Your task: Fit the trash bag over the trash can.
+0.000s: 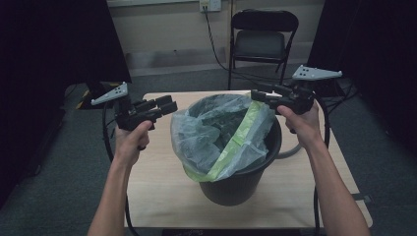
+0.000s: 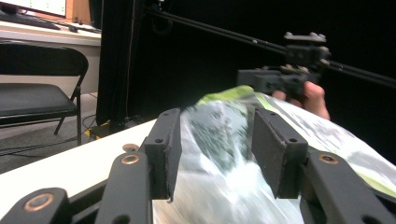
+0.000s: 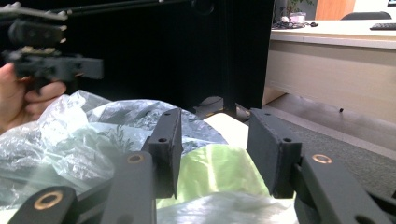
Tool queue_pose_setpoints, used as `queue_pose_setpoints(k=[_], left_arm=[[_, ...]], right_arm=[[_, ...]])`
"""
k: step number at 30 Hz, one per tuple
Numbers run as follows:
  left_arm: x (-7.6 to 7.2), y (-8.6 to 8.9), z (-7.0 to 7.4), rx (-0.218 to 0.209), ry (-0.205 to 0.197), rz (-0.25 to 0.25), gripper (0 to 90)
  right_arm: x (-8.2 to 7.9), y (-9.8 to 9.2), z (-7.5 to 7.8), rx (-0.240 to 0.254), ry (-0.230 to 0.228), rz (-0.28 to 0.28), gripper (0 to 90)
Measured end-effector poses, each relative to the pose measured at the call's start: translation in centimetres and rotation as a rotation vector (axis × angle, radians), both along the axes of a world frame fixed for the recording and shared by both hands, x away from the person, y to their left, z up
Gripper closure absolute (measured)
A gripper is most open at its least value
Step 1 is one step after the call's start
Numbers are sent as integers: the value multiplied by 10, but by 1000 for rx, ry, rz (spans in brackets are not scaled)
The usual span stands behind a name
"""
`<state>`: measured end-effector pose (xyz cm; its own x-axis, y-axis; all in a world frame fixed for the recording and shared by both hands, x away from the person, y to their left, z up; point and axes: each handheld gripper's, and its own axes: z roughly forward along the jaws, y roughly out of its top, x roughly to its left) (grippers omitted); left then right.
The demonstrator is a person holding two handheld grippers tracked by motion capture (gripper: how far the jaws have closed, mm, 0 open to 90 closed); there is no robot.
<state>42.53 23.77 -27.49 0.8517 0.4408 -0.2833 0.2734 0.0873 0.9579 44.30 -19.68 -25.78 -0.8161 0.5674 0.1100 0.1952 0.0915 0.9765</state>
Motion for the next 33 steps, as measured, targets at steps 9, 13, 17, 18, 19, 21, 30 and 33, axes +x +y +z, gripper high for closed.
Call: queue_pose_setpoints(k=[9, 13, 17, 18, 19, 21, 30, 33], left_arm=[[23, -28, -24, 71, 81, -7, 565], [6, -23, -27, 91, 54, 23, 558], [-9, -20, -30, 82, 34, 12, 552], [-12, -20, -30, 81, 29, 7, 556], [-17, -20, -31, 80, 22, 0, 561], [-26, -20, -31, 79, 15, 4, 568], [-46, -13, -35, 44, 17, -4, 557], [-47, -13, -36, 32, 21, -1, 556]], right_arm=[[-5, -8, -14, -73, 25, -23, 624], [-10, -11, -15, -87, 15, -38, 616], [-11, -10, -15, -83, 26, -42, 660], [-10, -10, -16, -83, 28, -39, 687], [-10, -9, -17, -83, 30, -40, 728], [-7, -9, -17, -62, 27, -50, 781], [-1, -31, -30, 40, 70, -79, 900], [0, -39, -44, 61, 96, -91, 900]])
